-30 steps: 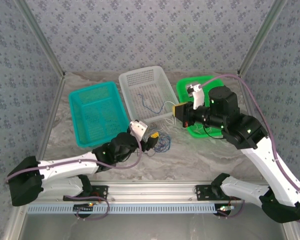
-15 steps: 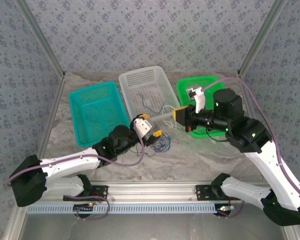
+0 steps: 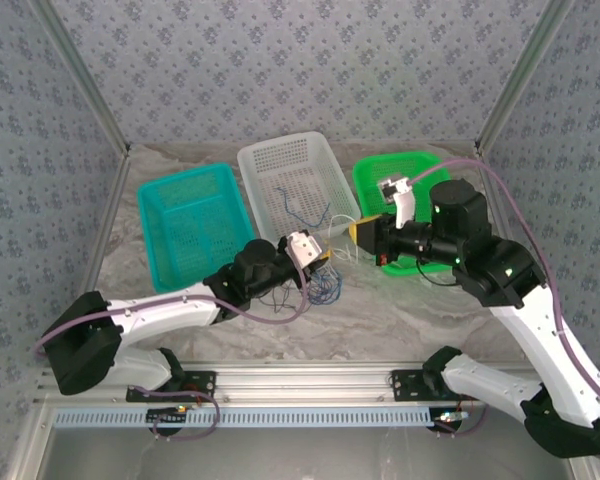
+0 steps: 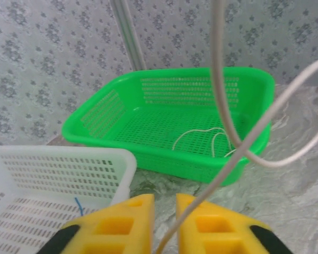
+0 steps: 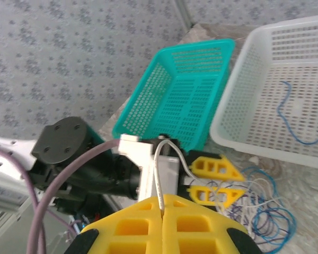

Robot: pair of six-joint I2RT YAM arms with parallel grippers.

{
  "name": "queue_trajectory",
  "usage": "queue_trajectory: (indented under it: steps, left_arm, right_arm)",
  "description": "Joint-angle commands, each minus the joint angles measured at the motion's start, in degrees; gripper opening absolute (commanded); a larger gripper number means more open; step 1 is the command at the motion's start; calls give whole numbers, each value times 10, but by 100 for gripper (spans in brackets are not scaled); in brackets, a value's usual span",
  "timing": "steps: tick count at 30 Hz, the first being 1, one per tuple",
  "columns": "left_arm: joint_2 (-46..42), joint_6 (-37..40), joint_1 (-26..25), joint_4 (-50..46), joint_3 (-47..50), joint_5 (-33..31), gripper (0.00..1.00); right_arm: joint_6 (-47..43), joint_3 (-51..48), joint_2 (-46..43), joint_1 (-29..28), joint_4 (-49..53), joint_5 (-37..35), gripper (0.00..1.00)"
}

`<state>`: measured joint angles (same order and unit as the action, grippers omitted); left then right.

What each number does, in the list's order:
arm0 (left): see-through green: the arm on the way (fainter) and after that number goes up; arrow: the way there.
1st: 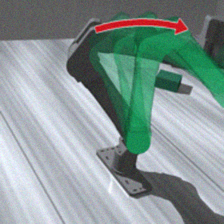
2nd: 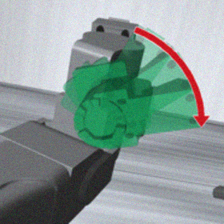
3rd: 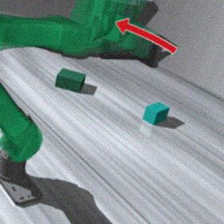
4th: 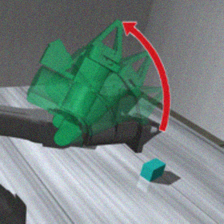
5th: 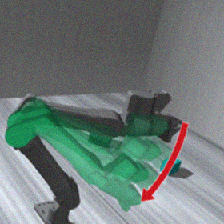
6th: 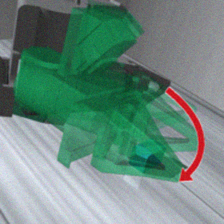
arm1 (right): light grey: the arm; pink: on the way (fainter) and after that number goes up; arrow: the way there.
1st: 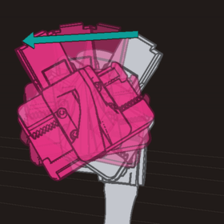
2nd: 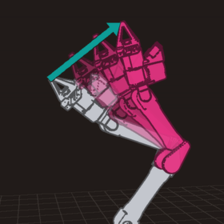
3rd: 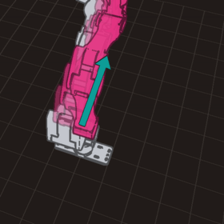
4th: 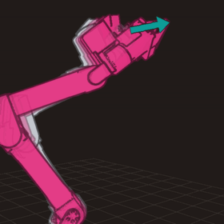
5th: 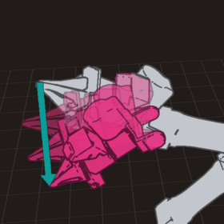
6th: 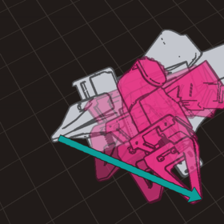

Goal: Untangle the cables

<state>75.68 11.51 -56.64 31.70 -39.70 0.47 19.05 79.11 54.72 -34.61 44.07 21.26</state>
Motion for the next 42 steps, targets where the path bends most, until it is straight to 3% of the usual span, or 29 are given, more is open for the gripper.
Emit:
queue_trajectory:
  steps: [1, 2, 12, 19, 28, 31, 34, 35, 37, 40, 42]
  left_arm:
    - [-24, -10, -6, 13, -10, 24, 4]
    - [-29, -10, -10, 9, -7, 23, 0]
    - [-73, 2, -54, -4, 10, -4, 0]
    - [-129, -7, -61, 18, 61, -50, 0]
    - [-159, -4, -61, 10, 68, -175, 0]
    - [-153, -2, -61, 3, 61, -188, 0]
    - [-140, 4, -61, -5, 45, -177, 0]
    - [-136, 7, -61, -9, 38, -171, 0]
    - [-128, 11, -61, -17, 25, -162, 0]
    - [-118, 11, -61, -38, 4, -161, 0]
    - [-109, 4, -61, -57, -12, -167, 0]
  right_arm:
    - [33, -9, -1, 31, 28, -51, 0]
    - [38, -13, 3, 43, 28, -53, 0]
    - [78, -70, 50, 142, 26, -54, 0]
    - [71, -139, 72, 260, 20, 19, 0]
    - [56, -224, 88, 279, 5, 88, 0]
    - [46, -241, 77, 286, 8, 122, 2]
    - [26, -246, 67, 285, 14, 148, 13]
    - [13, -244, 62, 285, 21, 151, 28]
    - [-2, -241, 46, 285, 30, 140, 40]
    - [-13, -237, 5, 284, 39, 97, 70]
    - [-8, -240, -27, 281, 34, 70, 74]
